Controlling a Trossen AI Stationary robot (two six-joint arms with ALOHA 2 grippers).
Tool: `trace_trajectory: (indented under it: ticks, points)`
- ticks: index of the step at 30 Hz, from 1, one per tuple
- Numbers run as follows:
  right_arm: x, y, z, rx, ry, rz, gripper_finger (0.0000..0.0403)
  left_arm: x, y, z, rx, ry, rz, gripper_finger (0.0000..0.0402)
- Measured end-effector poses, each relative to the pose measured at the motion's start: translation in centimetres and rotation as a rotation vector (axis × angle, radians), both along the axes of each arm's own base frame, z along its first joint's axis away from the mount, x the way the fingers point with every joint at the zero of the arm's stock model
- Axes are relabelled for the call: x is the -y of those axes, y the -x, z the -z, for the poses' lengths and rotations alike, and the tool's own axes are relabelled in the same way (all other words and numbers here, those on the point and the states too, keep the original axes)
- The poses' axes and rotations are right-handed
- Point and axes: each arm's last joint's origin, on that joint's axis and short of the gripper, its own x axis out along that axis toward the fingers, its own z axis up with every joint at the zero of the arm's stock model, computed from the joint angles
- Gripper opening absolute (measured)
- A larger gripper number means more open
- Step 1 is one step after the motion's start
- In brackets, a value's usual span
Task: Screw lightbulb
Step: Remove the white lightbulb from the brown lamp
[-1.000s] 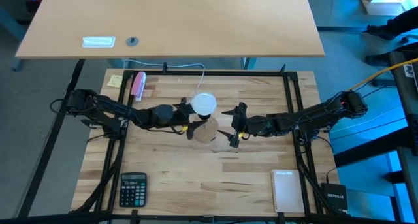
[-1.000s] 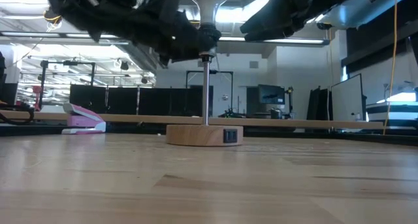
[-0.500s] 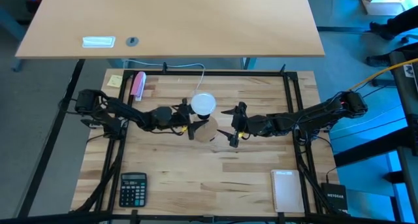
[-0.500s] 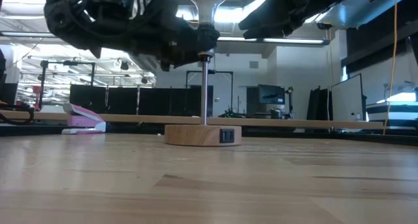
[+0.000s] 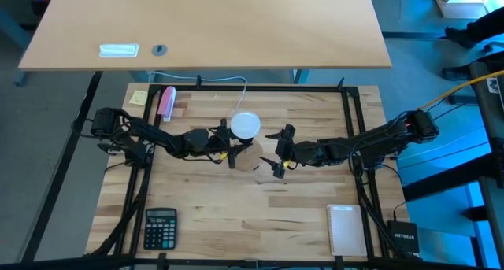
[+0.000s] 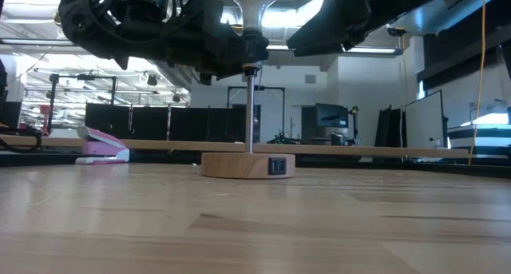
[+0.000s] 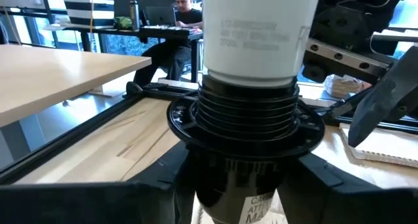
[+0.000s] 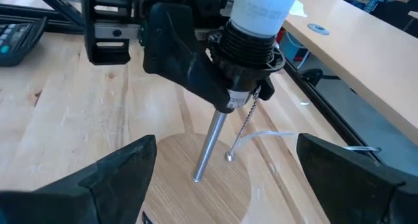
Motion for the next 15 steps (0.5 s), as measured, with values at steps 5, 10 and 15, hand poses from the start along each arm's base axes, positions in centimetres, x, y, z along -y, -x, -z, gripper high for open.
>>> trace_trajectory:
  ticks: [5, 10, 15]
  points:
    - [-0.1, -0.1, -0.2, 0.042, -0.079, 0.022, 0.0372, 0.0, 0.0, 0.0, 0.005, 0.006, -0.001, 0.0152]
    - [-0.1, -0.4, -1.3, 0.175, -0.129, 0.032, 0.0372, 0.0, 0.0, 0.0, 0.006, 0.007, -0.001, 0.0164]
    - [0.3, -1.3, -2.3, 0.349, -0.155, 0.066, 0.0372, 0.0, 0.0, 0.0, 0.008, 0.008, -0.001, 0.0162]
